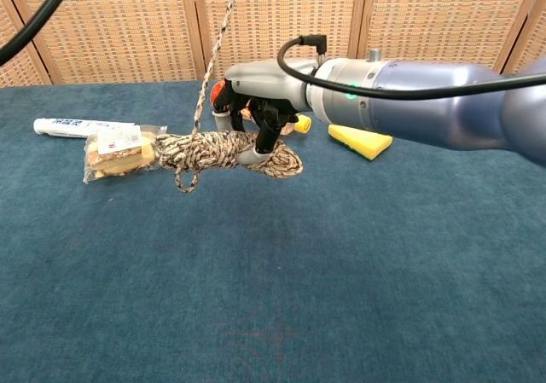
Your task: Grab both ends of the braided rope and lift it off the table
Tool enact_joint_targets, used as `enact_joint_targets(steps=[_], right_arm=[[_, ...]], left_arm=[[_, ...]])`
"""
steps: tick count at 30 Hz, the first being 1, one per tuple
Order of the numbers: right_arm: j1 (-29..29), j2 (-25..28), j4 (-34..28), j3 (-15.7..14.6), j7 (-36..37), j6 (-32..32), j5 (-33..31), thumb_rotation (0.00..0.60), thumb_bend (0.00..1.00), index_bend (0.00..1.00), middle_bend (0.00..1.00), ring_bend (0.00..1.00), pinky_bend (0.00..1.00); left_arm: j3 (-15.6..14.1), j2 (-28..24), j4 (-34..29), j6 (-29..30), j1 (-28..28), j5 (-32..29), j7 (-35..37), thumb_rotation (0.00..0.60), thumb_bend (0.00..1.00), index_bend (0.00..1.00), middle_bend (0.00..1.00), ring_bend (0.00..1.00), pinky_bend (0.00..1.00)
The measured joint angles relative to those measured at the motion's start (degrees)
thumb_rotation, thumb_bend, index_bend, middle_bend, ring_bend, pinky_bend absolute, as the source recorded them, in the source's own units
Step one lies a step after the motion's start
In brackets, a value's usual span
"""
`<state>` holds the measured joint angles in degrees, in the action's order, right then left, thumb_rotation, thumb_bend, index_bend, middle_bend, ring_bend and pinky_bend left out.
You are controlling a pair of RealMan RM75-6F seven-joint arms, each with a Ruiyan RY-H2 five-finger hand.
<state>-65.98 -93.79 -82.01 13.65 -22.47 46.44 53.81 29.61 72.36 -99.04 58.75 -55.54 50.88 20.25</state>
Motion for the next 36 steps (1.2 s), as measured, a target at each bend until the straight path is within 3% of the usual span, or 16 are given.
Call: enact_joint_targets(steps=[11,17,27,36], right_arm=[[3.3,6.7,-4.8,1.1,16.0,-1.0,13.0,0.600,0.81,0.73,0.85,0.66,0.81],[4.8,10.3,-7.6,4.2,27.3,-0.9,16.0,0.600,0.82,0.73,0.86,0.66,0.81],[5.4,11.5,-9.1,8.6,34.3,-0.2,14.4,0.600,0.83,0.73,0.86,0.66,0.81],[6.3,12.4,-9.5,11.7,35.2,1.5,8.2,0.600,0.84,0.74,0.86,0.66,0.81]], left_arm=[[1.0,0.7,13.4,-5.5,-0.1,-4.6,1.1,0.600,0.73,0.87,0.00,0.00,0.00],[1.4,1.7,21.9,-12.2,0.8,-4.6,8.1,0.600,0.73,0.87,0.00,0.00,0.00],[-0.1,5.5,28.5,-16.2,2.7,-0.6,13.7,0.600,0.73,0.87,0.00,0.00,0.00],[-5.0,8.2,32.5,-16.1,5.1,8.7,15.8,0.600,0.73,0.87,0.00,0.00,0.00]])
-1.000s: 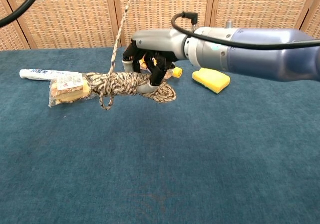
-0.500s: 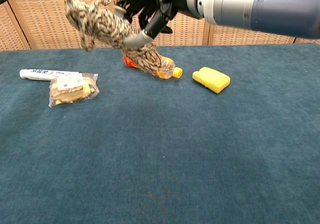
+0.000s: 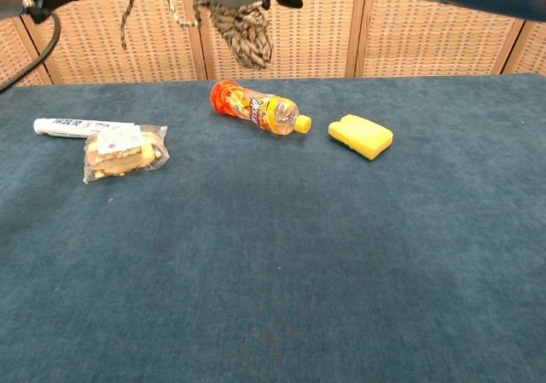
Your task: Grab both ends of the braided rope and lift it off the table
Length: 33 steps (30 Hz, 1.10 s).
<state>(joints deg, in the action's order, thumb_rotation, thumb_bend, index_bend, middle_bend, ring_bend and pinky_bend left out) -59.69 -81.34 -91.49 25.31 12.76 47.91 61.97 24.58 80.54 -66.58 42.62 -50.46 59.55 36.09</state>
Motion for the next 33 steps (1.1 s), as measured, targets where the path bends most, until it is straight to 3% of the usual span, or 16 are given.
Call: enact_joint_targets(steps=[7,13,25,33], right_arm=[[0.5,0.8,0.5,1.8,-2.1,1.4,-8.7,0.600,0.84,0.74,0.86,0.66,0.81],[0.1,0.5,1.2,2.7,-6.3,3.3,-15.9,0.600,0.85,0.74,0.86,0.66,0.81],[-0.9,-0.9,3.4,2.0,-14.0,6.1,-22.0,0.600,0.85,0.74,0.86,0.66,0.81],[-0.8,-1.2,3.5,1.8,-15.4,6.5,-22.5,0.600,0.85,0.74,0.86,0.66,0.81]], left_arm=[[-9.9,0.0,1.7,4.8,4.1,12.7,-4.1,0.600,0.73,0.87,0.00,0.00,0.00],[-15.0,-1.9,-1.6,8.6,7.3,18.6,-8.3,0.600,0.73,0.87,0.00,0.00,0.00],[-20.8,-7.2,-9.5,13.0,11.5,25.1,-10.1,0.600,0.73,0.87,0.00,0.00,0.00],[-22.0,-8.4,-10.7,12.9,12.0,26.4,-10.3,0.600,0.73,0.87,0.00,0.00,0.00]])
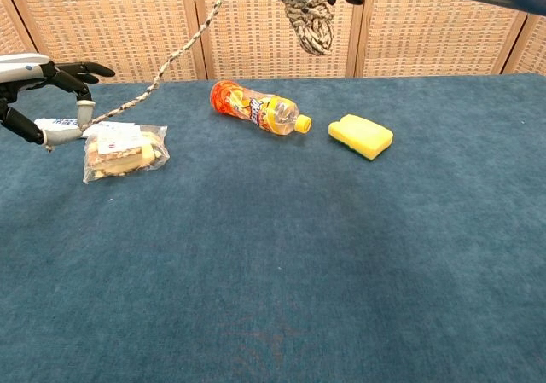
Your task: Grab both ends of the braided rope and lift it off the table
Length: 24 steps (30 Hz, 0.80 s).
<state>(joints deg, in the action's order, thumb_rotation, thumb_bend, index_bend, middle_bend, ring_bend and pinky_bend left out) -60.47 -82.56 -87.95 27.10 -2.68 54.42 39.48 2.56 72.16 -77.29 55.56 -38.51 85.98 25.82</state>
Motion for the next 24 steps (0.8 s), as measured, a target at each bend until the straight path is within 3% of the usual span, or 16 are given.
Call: enact_joint_targets(steps=[21,22,24], right_arm=[[0.5,-0.4,-0.6,0.3,-1.3,0.5,0.7,0.600,0.85,0.74,0.86,0.66,0.81],[0.6,-0.4,-0.7,0.3,-1.4,0.5,0.8,0.600,0.85,0.74,0.86,0.66,0.81],[0.7,-0.3,-1.0,0.3,-1.4,0.6,0.9,0.600,0.85,0.74,0.86,0.66,0.81]], left_arm=[[-1.2,-2.1,-3.0,-1.4,0.3,0.0,-3.3,0.600,0.73,0.86,0.00,0.00,0.00],[-1.1,-2.1,-3.0,-1.3,0.4,-0.1,-3.3,0.600,0.73,0.84,0.00,0.00,0.00],[-0.9,-2.1,-3.1,-0.9,0.5,-0.1,-3.1,0.600,0.63,0.70,0.00,0.00,0.00]])
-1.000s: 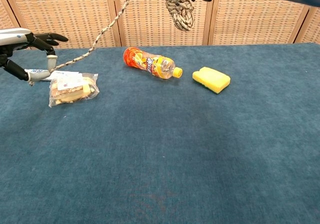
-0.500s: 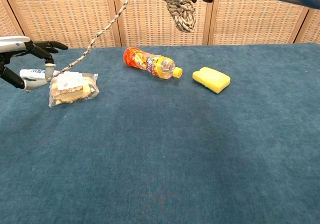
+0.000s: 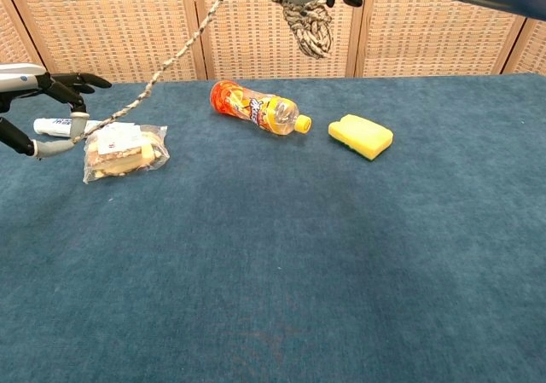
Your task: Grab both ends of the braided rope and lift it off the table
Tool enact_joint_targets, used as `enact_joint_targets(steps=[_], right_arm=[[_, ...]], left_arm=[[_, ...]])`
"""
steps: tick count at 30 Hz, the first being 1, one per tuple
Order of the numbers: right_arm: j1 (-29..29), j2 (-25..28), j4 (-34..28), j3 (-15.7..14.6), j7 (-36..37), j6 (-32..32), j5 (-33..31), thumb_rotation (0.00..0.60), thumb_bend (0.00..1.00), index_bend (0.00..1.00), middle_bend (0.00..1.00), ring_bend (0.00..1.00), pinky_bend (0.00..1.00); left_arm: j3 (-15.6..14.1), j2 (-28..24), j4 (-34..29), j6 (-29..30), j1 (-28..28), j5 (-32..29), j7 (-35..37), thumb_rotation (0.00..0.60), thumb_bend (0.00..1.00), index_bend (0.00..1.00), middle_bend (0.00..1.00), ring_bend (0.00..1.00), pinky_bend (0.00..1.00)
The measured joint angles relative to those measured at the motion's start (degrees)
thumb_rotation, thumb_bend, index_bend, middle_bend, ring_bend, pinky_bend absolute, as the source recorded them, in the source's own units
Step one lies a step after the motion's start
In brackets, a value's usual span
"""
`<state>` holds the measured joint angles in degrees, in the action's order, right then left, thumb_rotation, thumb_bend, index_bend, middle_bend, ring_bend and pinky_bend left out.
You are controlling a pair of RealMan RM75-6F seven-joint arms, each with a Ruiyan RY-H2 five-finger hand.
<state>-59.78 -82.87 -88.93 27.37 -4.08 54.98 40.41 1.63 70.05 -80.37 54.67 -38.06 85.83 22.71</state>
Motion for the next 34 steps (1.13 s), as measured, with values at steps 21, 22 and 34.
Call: enact_joint_targets(steps=[21,22,34], right_arm=[[2.1,2.2,-2.9,-1.6,1.3,0.8,11.2,0.600,0.85,0.74,0.86,0.66,0.81],[2.3,2.3,-3.0,-2.0,1.1,1.1,12.6,0.600,0.85,0.74,0.86,0.66,0.81],[2.9,2.9,-2.7,-5.5,-1.5,2.3,20.9,0.600,0.85,0.74,0.86,0.66,0.81]], left_arm=[[2.8,-10.1,-14.2,19.3,12.0,-9.0,-15.2,0.600,0.00,0.00,0.00,0.00,0.00],[2.9,-11.0,-16.4,21.6,14.0,-11.5,-18.4,0.600,0.00,0.00,0.00,0.00,0.00],[2.9,-17.6,-29.2,32.9,27.3,-23.1,-28.9,0.600,0.00,0.00,0.00,0.00,0.00]])
